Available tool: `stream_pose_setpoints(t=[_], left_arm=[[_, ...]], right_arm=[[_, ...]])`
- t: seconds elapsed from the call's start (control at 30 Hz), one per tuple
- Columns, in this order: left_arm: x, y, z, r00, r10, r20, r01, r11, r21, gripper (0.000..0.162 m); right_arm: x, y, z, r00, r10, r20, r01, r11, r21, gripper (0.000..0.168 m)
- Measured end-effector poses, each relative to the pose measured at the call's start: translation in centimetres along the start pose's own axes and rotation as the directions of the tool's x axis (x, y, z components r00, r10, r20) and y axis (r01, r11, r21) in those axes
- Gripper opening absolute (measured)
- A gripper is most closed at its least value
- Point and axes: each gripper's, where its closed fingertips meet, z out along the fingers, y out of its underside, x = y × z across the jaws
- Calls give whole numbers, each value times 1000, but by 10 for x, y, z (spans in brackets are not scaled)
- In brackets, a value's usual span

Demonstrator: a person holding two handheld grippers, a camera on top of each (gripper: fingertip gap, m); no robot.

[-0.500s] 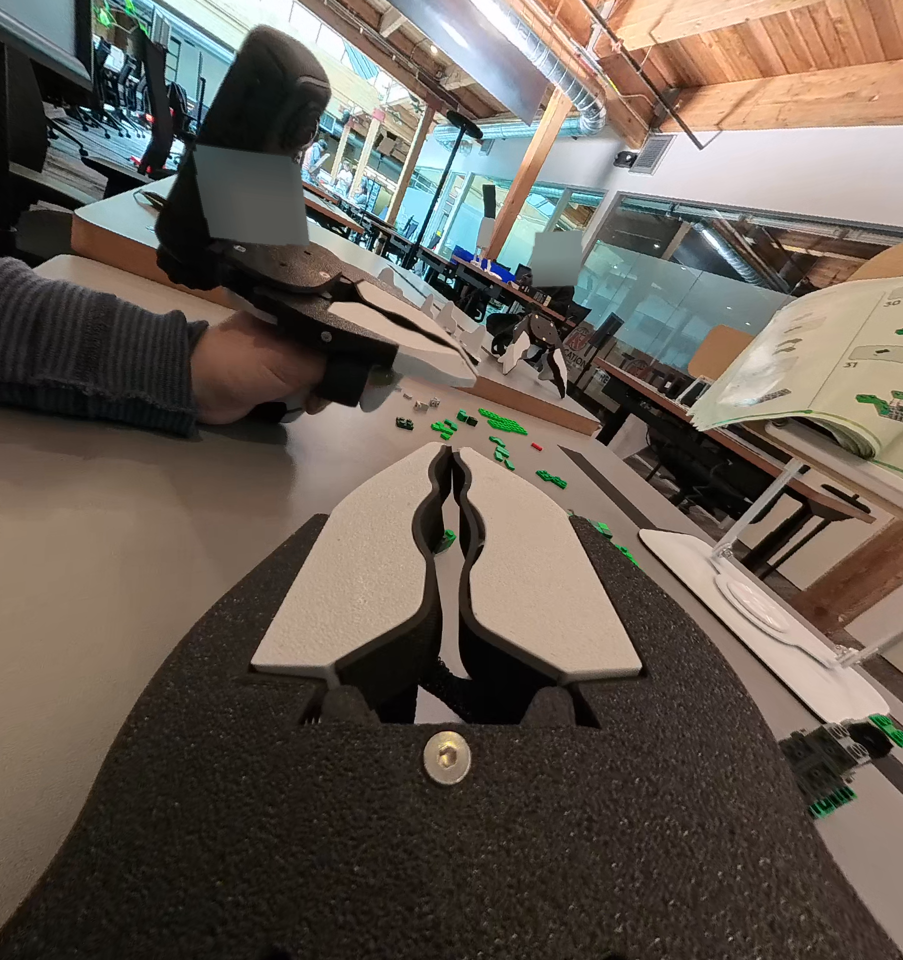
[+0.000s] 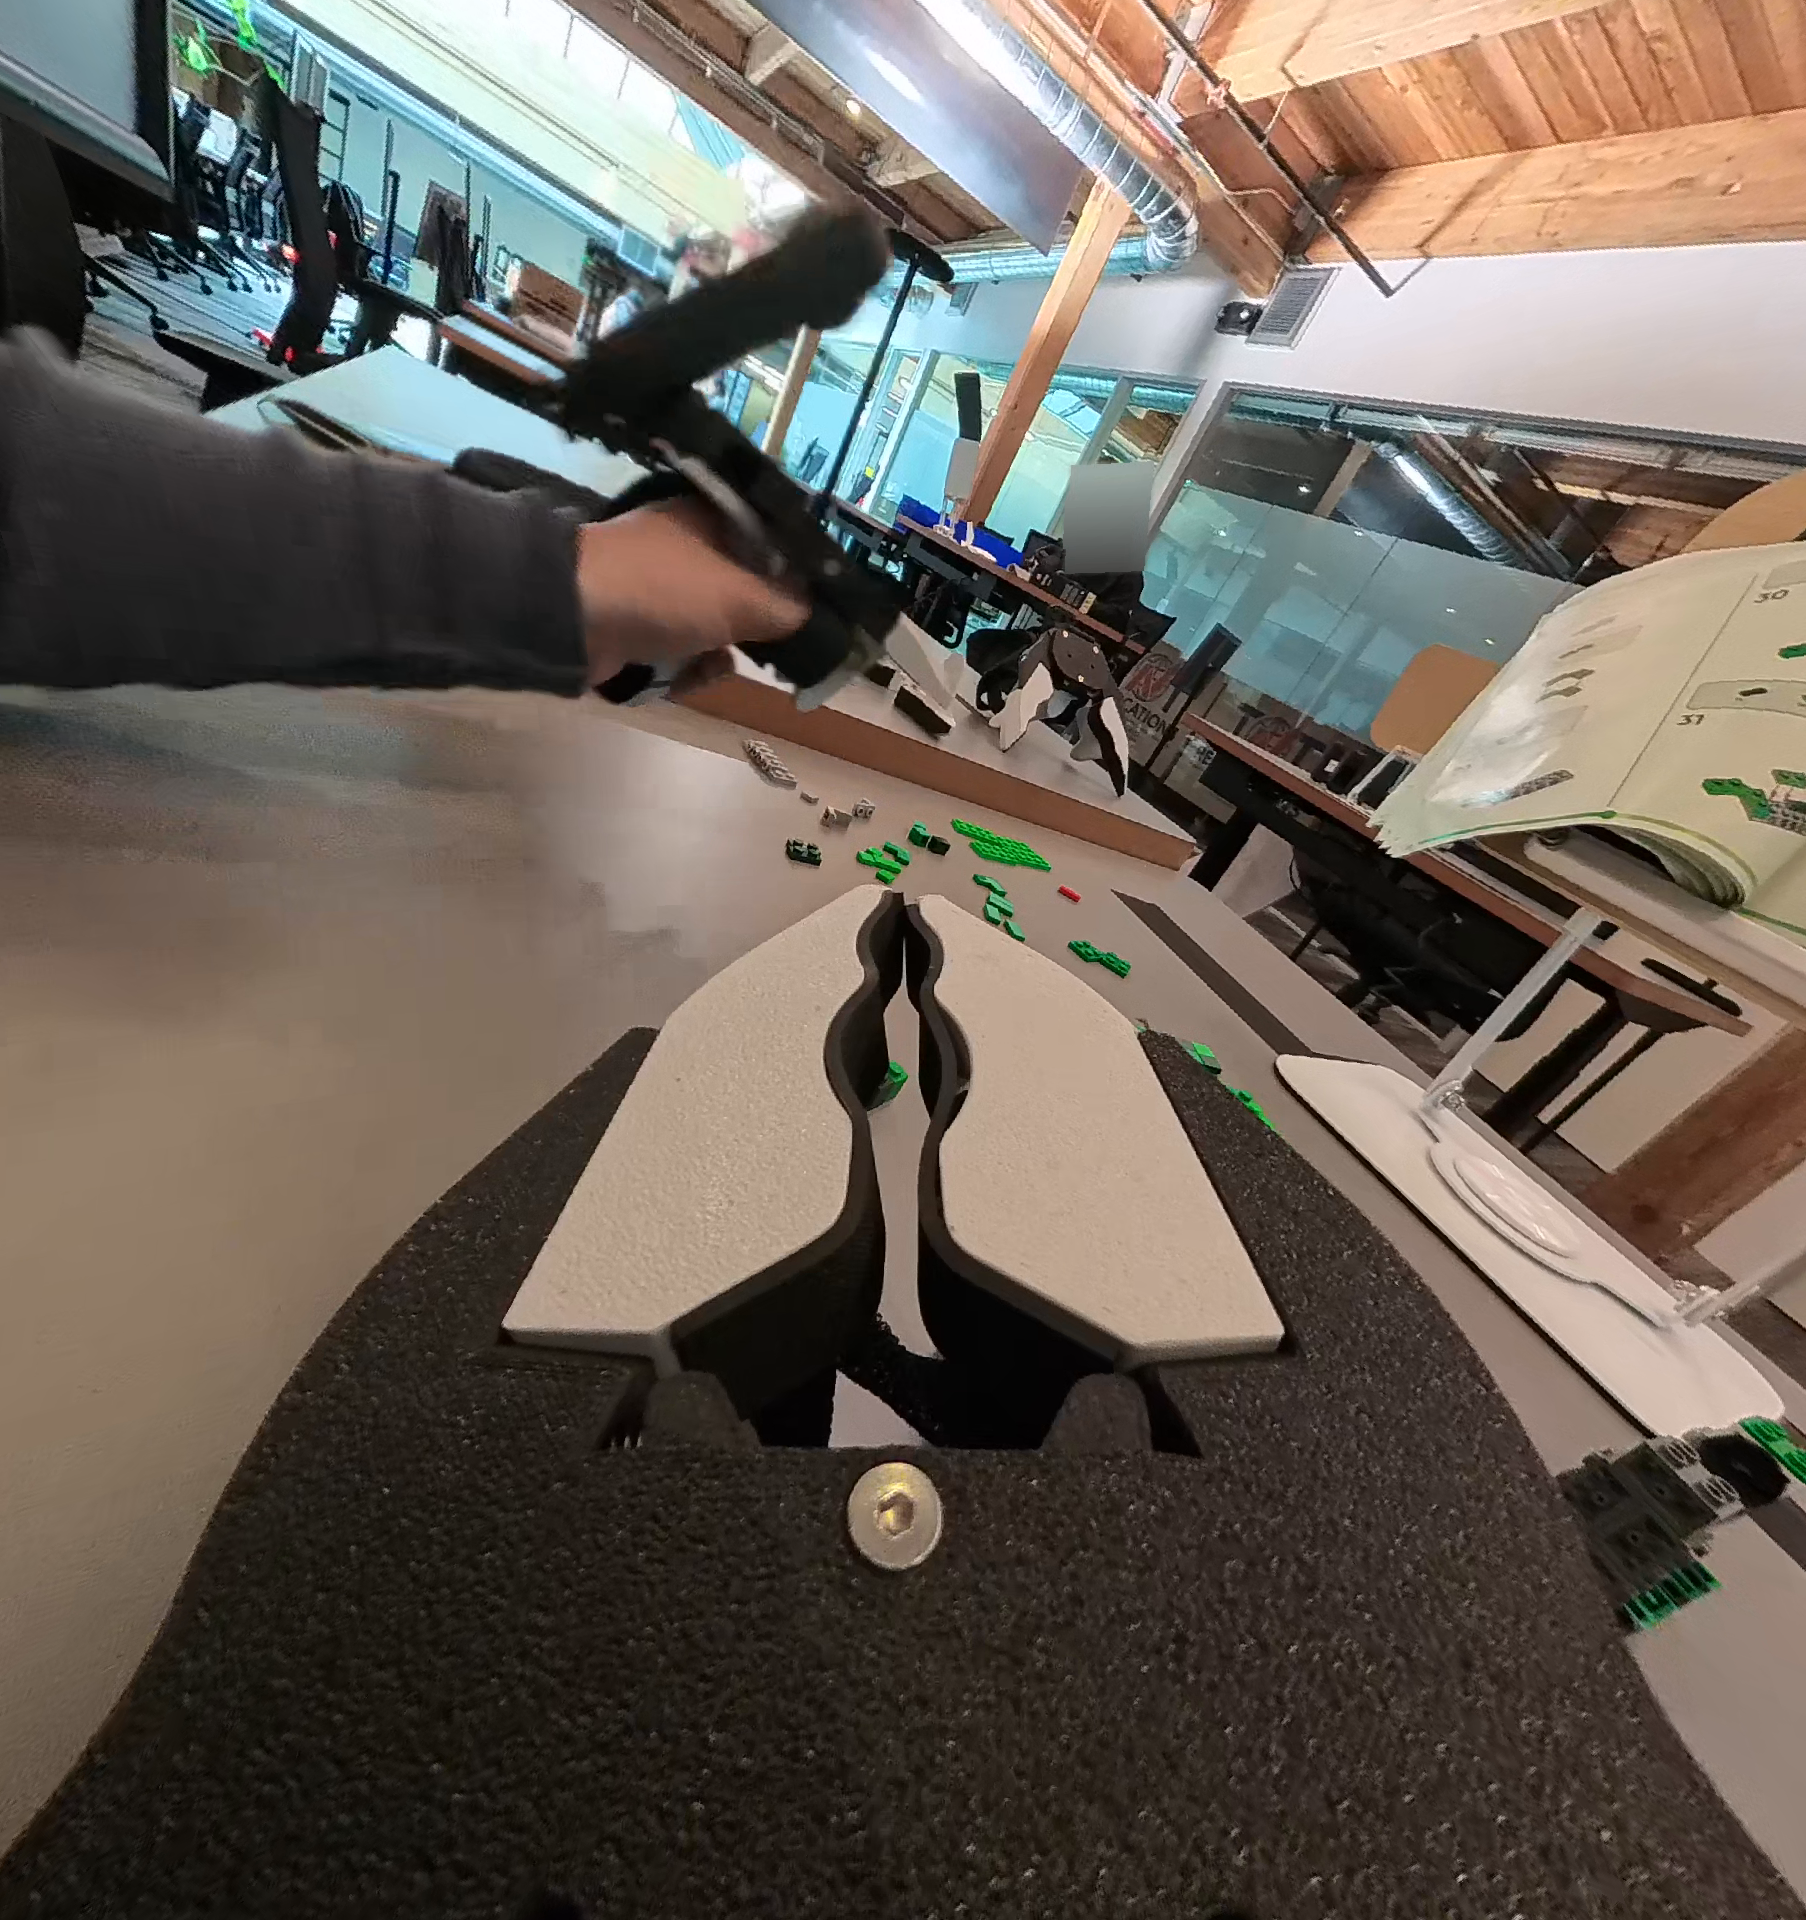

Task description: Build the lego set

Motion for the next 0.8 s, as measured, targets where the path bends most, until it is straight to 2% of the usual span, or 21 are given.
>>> stream_pose_setpoints(t=[0.17, 0.33, 0.6, 0.8], left_arm=[[-35, 10, 67, 992, -111, -67, 83, 942, -325, 34], [-51, 37, 105, 999, -24, -29, 1, 801, -599, 26], [-65, 50, 132, 1000, 11, 29, 12, 726, -688, 29], [-71, 50, 140, 998, -13, 57, 49, 715, -697, 33]], right_arm=[[-1, 0, 0, 1000, 0, 2, 0, 1000, 0, 0], [-2, 0, 0, 1000, 4, 9, -4, 1000, 1, 0], [-8, -1, 2, 999, -10, 34, 10, 1000, 6, 0], [-7, -2, 2, 1000, 5, 31, -5, 1000, 9, 0]])
